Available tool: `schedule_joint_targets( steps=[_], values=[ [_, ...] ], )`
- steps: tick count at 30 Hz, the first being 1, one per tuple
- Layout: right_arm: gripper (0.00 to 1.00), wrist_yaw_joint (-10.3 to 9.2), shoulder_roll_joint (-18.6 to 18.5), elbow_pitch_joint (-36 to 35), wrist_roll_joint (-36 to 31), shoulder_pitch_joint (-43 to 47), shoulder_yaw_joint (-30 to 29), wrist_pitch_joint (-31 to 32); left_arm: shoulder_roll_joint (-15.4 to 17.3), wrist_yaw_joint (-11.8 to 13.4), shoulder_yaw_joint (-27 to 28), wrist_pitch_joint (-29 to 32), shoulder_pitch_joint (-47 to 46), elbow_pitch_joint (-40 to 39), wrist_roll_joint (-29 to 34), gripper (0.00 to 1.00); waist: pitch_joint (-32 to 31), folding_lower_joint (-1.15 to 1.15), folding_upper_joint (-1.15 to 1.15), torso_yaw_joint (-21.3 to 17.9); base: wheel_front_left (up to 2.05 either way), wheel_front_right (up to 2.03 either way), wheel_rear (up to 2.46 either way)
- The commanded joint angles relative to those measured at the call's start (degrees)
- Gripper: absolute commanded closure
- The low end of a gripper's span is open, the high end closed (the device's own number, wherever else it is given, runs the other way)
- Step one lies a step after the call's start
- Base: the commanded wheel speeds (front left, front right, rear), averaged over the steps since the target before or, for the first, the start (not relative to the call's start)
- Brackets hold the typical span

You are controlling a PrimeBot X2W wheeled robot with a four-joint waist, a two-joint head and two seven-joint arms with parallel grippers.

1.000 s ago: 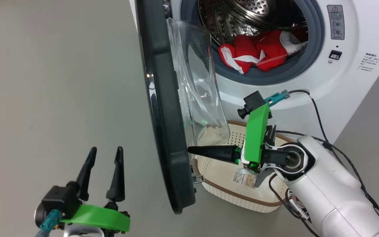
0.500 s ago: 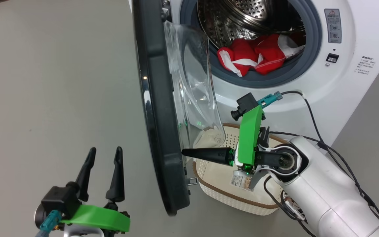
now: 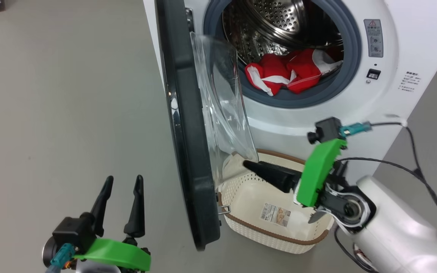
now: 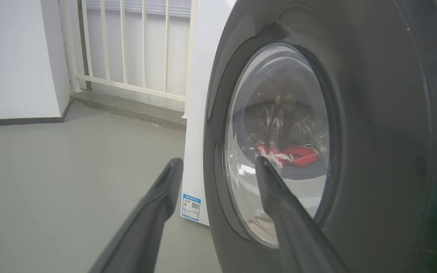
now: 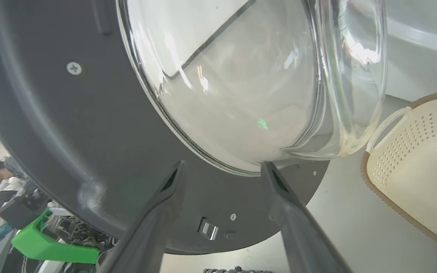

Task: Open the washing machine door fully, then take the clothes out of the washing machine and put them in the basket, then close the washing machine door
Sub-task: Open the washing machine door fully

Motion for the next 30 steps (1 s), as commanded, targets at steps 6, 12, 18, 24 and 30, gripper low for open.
schedule_joint_targets(
  steps=[6,12,18,24,30],
  values=[
    [0.0,0.43,-4.83,-2.5,-10.87,2.48,3.1,-17.96,0.96,-0.62,1.36,-0.7,-0.18,-0.06,0.79,0.0,-0.75,0.0,-0.01,-0.5,0.0,0.0,0.0],
    [0.0,0.43,-5.14,4.82,-22.2,2.04,5.69,-36.48,0.96,-0.67,1.65,-0.7,-0.03,0.3,0.94,0.0,-0.58,0.0,-0.01,-2.06,0.0,0.0,0.0],
    [0.0,0.43,-2.3,10.98,-33.4,1.53,0.14,-41.18,0.96,-0.41,1.76,-0.7,-0.03,-0.15,0.98,0.0,-0.57,0.0,-0.01,-2.85,0.0,0.0,0.0],
    [0.0,0.43,2.54,3.99,-51.98,8.62,-15.65,-41.23,0.96,-0.19,1.89,-0.7,0.11,-0.96,1.11,0.0,-0.61,0.0,-0.01,-3.02,0.0,0.0,0.0],
    [0.0,0.43,6.71,-2.62,-62.81,16.04,-23.25,-41.24,0.96,-0.1,2.0,-0.7,0.21,-1.39,1.37,0.0,-0.72,0.0,-0.01,-2.89,0.0,0.0,0.0]
  ],
)
